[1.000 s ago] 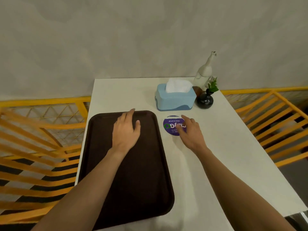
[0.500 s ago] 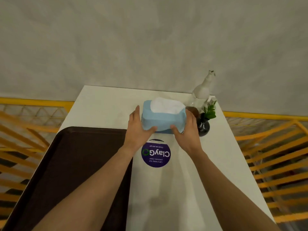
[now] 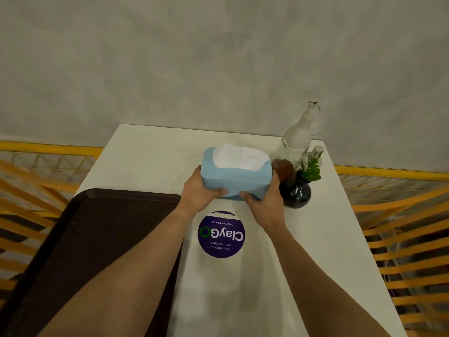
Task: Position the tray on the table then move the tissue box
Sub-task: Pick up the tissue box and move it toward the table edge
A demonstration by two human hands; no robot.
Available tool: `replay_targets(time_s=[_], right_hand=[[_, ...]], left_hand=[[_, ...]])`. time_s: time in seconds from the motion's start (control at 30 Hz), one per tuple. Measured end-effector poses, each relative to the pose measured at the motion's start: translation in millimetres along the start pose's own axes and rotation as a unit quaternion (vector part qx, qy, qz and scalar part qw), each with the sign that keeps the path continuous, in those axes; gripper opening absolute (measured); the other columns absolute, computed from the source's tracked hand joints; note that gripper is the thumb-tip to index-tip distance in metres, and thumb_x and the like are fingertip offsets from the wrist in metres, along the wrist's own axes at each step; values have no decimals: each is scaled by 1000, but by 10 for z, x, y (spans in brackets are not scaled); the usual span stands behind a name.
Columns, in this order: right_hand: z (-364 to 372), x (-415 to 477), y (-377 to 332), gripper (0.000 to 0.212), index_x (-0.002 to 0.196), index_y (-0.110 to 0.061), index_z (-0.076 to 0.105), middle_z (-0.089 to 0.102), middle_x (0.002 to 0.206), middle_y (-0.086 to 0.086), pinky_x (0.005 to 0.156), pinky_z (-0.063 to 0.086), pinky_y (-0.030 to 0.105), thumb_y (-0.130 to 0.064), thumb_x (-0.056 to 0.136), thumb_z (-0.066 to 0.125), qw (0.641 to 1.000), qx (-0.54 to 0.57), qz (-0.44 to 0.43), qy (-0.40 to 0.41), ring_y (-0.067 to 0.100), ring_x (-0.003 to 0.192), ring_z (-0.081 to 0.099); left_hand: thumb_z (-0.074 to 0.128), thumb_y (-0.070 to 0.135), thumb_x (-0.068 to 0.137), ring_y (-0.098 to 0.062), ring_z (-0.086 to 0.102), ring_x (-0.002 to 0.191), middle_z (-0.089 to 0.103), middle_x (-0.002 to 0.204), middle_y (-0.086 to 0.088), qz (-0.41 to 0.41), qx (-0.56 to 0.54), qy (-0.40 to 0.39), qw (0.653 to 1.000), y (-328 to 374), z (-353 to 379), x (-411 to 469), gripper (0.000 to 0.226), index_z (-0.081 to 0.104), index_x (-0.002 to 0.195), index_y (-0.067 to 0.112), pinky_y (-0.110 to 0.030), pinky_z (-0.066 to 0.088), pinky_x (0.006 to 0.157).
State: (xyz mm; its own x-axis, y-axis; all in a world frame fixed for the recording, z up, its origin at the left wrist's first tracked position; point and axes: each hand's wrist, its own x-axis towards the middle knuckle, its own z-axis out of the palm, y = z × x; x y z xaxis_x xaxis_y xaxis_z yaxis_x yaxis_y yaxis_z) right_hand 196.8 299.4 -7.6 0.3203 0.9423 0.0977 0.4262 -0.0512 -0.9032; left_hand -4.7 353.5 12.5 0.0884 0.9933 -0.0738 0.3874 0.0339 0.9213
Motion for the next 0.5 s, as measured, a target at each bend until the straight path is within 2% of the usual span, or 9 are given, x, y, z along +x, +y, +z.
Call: replay_targets(time_s=[0.07, 0.17, 0.23, 0.33, 0.5], right_hand=[[160, -111, -225, 98, 153, -33, 23, 49, 142, -6, 107, 46, 37, -30, 78, 86, 1000, -2, -9, 15, 13, 129, 48], [177, -78, -287, 95, 151, -32, 26, 51, 140, -7, 106, 48, 38, -33, 77, 87, 1000, -10, -5, 8, 16, 129, 49], [544, -289, -647, 92, 149, -33, 29, 51, 136, -13, 101, 48, 29, -34, 77, 87, 999, -6, -20, 34, 11, 125, 51], [540, -263, -761, 89, 146, -34, 33, 52, 131, -19, 91, 45, 12, -30, 76, 88, 999, 13, -32, 34, -2, 115, 52], [519, -206, -828, 87, 149, -26, 34, 54, 137, -8, 98, 53, 34, -30, 79, 86, 999, 9, -47, 23, 12, 122, 56]], left_hand=[[94, 25, 66, -6, 58, 99, 59, 111, 15, 6, -8, -9, 1000, 9, -304, -73, 80, 49, 133, 25, -8, 46, 66], [94, 25, 67, 2, 56, 94, 57, 106, 23, 12, -16, 2, 1000, 17, -354, -23, 77, 49, 130, 29, -4, 48, 62], [93, 25, 68, -1, 57, 96, 58, 107, 21, 30, -17, -13, 999, -59, -886, -96, 77, 49, 131, 30, -5, 48, 65], [93, 27, 69, -6, 58, 101, 60, 113, 14, 44, -9, 3, 999, -28, -940, -50, 80, 50, 136, 26, -6, 47, 68], [93, 30, 68, -9, 57, 101, 60, 116, 11, 49, 0, 17, 999, 23, -1008, -37, 82, 50, 138, 23, -3, 46, 62]])
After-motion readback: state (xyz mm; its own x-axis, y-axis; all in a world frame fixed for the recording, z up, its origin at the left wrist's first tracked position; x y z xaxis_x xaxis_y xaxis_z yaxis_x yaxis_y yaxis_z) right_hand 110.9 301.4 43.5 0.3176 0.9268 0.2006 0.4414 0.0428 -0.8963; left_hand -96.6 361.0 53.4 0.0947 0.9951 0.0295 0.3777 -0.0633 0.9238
